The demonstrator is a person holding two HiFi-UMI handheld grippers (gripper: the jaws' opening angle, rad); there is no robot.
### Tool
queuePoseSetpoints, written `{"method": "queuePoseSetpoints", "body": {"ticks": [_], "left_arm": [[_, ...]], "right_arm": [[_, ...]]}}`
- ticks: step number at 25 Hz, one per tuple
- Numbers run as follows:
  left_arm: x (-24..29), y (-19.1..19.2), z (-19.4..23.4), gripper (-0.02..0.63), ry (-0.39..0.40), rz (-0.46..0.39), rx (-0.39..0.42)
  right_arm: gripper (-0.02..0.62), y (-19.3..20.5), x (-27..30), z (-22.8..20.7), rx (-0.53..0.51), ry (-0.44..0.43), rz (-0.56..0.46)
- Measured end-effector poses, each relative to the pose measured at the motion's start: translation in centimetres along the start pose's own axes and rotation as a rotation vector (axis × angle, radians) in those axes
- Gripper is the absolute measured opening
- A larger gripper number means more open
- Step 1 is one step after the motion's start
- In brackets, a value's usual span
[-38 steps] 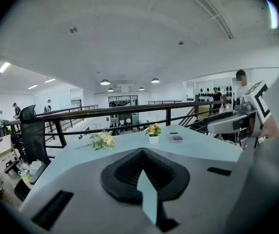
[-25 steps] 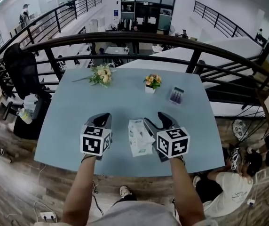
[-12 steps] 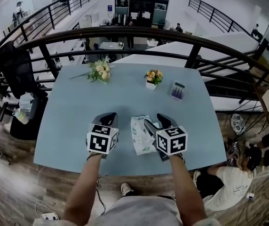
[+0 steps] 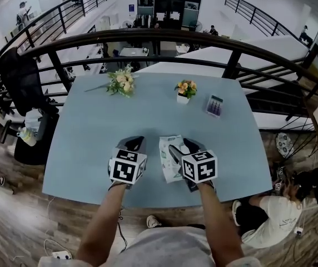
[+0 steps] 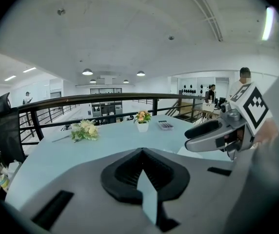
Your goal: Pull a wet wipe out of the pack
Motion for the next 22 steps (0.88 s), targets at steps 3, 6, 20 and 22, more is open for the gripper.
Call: {"method": "queuePoseSetpoints", "body": {"ticks": [3,6,20,22], "left_arm": [[0.4,0.4,-0.3,-0.005,0.01,0.011,0.002],[0.7,0.6,-0.4,-0.005,0.018,0.014,0.007],[1.0,1.3,-0.4,-0.005,0.028,0.028,0.019],[1.1,1.2,-0.4,-0.005,0.029,0.028,0.022]], "right_arm": [[0.256,0.8,0.5,0.1,0.006,-0.008,0.017],[0.256,1.3,1.2,0.2,0.007,-0.01,0.031],[0.253,3.1,2.6,0.6,-0.002,-0.033,0.086],[0.25,3.3,2.8,0.5,-0.002,-0.036,0.091]]}}
Point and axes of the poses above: the fingertips, and each gripper's own axes: x forward along the fingers, z to its left, y out of its underside, the point moved 7 cm from there along -x, backward along the fingers, and after that the axes turned 1 degree about z, right-handed, at the moved point
